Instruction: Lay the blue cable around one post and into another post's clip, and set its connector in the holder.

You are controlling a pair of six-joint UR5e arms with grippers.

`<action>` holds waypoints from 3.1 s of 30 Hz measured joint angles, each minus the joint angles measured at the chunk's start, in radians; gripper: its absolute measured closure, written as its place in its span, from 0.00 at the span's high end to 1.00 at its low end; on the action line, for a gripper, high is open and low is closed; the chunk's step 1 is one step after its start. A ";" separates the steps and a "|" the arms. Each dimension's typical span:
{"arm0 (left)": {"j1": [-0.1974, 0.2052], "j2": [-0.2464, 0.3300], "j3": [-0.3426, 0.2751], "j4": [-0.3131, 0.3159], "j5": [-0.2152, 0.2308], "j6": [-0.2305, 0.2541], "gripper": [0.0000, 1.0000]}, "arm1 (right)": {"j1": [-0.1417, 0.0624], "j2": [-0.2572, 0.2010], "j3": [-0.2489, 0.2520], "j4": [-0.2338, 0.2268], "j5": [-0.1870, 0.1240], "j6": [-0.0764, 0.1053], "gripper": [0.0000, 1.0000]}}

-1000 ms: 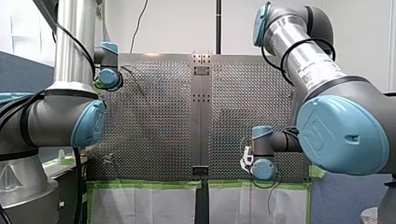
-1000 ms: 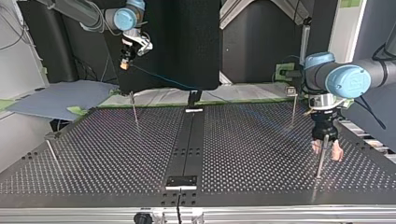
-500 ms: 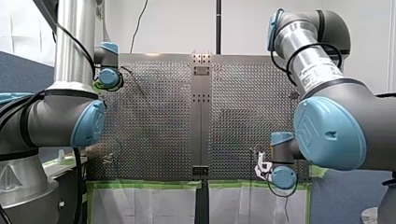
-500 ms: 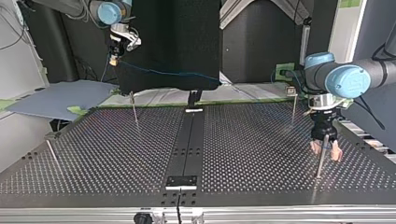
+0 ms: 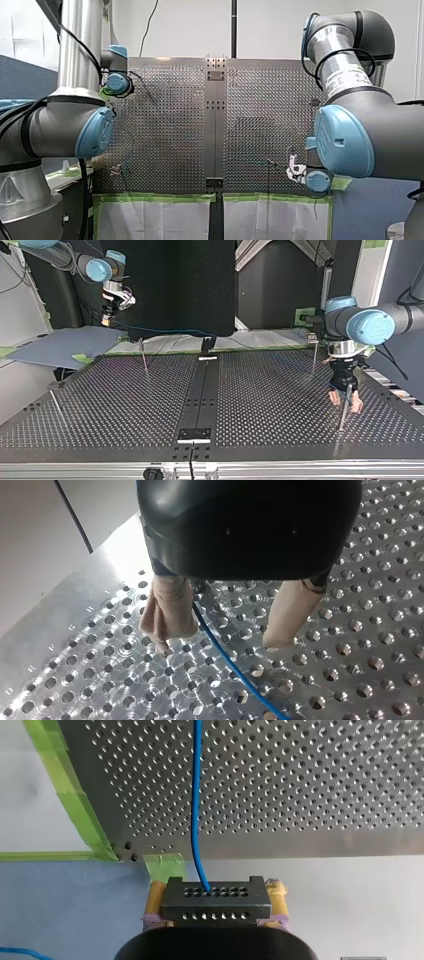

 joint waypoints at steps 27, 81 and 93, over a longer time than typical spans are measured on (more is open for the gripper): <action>0.005 0.000 0.000 -0.016 -0.042 -0.008 1.00 | -0.160 0.005 -0.010 0.000 -0.198 -0.051 0.00; 0.014 0.000 -0.026 0.007 -0.036 -0.172 1.00 | -0.167 0.100 -0.087 -0.068 -0.351 -0.028 0.00; 0.020 0.037 -0.040 -0.006 -0.049 -0.300 1.00 | -0.167 0.100 -0.094 -0.058 -0.350 -0.026 0.00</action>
